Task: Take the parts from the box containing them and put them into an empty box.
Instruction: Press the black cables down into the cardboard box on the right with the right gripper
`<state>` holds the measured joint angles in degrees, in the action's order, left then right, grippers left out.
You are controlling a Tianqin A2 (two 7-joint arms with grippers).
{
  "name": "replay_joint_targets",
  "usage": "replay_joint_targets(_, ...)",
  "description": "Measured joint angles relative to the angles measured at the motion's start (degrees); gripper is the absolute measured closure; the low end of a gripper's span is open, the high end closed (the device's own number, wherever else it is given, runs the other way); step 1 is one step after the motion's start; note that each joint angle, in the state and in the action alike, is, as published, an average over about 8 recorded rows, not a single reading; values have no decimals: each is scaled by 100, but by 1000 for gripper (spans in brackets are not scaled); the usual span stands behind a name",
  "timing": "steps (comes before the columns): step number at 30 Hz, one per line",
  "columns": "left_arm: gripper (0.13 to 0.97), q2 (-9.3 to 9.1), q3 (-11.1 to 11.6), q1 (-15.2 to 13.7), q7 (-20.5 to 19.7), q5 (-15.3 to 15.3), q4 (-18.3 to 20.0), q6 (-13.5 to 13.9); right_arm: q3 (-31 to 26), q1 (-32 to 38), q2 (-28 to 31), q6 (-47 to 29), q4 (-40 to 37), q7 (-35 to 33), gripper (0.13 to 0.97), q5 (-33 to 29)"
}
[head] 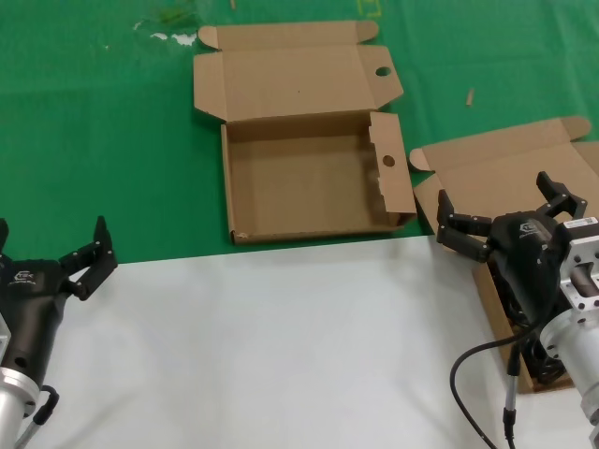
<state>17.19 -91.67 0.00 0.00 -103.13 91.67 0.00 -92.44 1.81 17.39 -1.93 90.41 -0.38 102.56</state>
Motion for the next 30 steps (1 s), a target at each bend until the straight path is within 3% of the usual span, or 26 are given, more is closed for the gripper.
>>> replay_joint_targets(2,227,0,0,0,0,0,0,0,0,0,0,0,0,0,129,0)
replay_joint_targets(11,373,0,0,0,0,0,0,0,20,-12,-12,19,-4,-19,129,-17)
replay_joint_targets(19,583,0,0,0,0,0,0,0,-35,-93,142,185,20,-25,129,7)
replay_joint_targets(26,726,0,0,0,0,0,0,0,-762,-28,1391,162,271,511,129,276)
replay_joint_targets(30,789,0,0,0,0,0,0,0,-970,33,2389,-310,509,1344,129,-119)
